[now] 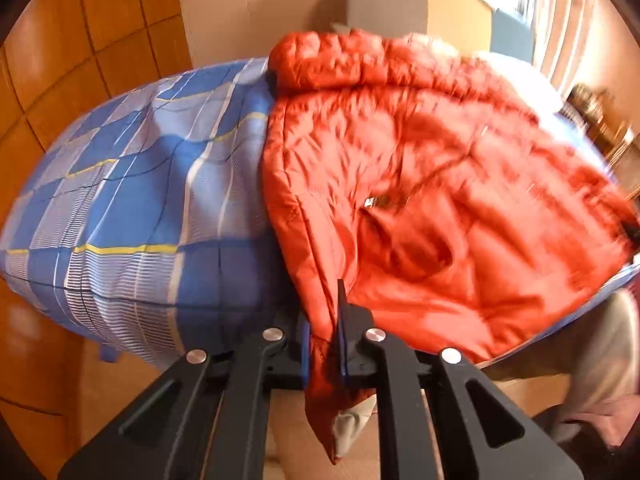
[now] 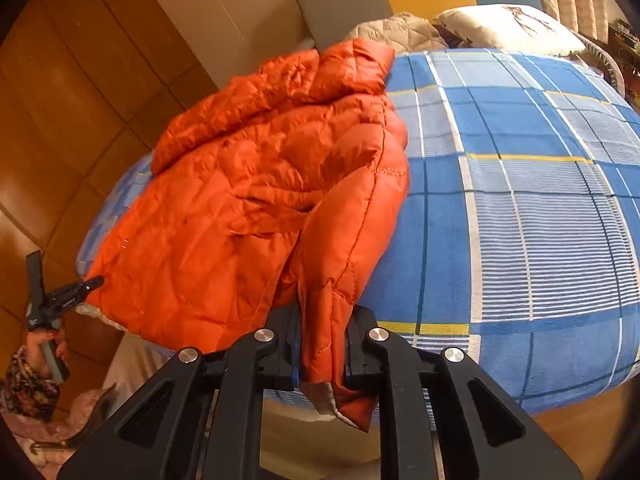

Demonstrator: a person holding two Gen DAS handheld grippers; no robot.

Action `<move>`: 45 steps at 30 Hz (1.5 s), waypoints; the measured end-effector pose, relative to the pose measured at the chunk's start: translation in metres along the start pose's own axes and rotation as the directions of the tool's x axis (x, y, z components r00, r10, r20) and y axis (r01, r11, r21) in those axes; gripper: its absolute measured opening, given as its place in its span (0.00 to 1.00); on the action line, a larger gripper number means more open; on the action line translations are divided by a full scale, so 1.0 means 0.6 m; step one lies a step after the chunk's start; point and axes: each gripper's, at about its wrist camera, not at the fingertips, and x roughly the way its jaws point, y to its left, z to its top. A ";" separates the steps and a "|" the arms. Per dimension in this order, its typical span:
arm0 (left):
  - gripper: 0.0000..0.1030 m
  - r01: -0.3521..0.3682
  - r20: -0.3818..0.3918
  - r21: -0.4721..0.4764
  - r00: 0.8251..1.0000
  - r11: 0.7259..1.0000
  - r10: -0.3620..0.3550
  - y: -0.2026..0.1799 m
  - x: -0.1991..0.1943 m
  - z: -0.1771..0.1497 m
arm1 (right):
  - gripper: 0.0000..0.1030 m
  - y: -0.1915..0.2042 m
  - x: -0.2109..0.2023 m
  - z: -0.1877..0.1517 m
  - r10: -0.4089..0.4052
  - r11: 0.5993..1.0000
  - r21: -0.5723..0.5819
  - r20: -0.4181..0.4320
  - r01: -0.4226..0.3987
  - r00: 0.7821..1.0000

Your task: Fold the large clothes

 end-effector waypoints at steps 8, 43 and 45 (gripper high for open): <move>0.08 0.046 0.051 0.000 0.998 0.999 -0.046 0.005 -0.069 0.013 | 0.13 0.014 -0.071 -0.002 0.044 0.999 -0.017 0.044 -0.044 0.998; 0.09 0.159 0.080 -0.055 0.985 0.986 -0.154 0.023 -0.076 0.209 | 0.13 -0.022 -0.079 0.183 0.242 0.946 0.187 0.138 -0.265 0.960; 0.10 0.152 0.076 -0.063 0.986 0.986 -0.147 0.023 -0.061 0.219 | 0.13 -0.024 -0.067 0.195 0.234 0.949 0.184 0.133 -0.256 0.963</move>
